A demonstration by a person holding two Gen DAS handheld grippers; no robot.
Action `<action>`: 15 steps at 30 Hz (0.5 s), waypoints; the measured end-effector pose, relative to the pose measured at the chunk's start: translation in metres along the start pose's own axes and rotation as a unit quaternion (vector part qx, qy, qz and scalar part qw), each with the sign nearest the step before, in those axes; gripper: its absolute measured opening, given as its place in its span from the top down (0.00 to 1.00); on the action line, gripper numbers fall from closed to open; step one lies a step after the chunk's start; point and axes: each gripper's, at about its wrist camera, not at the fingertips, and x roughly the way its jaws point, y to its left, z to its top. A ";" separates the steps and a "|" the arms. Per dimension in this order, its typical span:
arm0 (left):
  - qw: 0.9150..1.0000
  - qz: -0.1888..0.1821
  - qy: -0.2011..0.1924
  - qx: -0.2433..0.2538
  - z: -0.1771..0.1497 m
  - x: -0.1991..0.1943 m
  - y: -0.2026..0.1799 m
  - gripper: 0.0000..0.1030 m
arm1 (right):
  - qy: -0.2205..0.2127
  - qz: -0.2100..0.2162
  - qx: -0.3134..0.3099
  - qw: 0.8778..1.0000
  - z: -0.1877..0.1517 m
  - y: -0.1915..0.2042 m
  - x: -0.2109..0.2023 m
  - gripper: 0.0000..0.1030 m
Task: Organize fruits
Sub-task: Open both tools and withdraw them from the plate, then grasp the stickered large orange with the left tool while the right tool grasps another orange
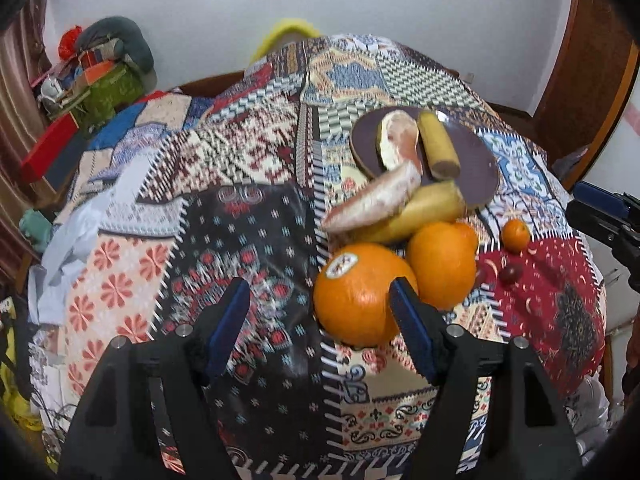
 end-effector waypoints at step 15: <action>1.000 -0.024 0.016 -0.005 -0.006 0.030 -0.017 0.21 | 0.039 0.022 0.010 0.999 -0.021 0.008 0.022 0.52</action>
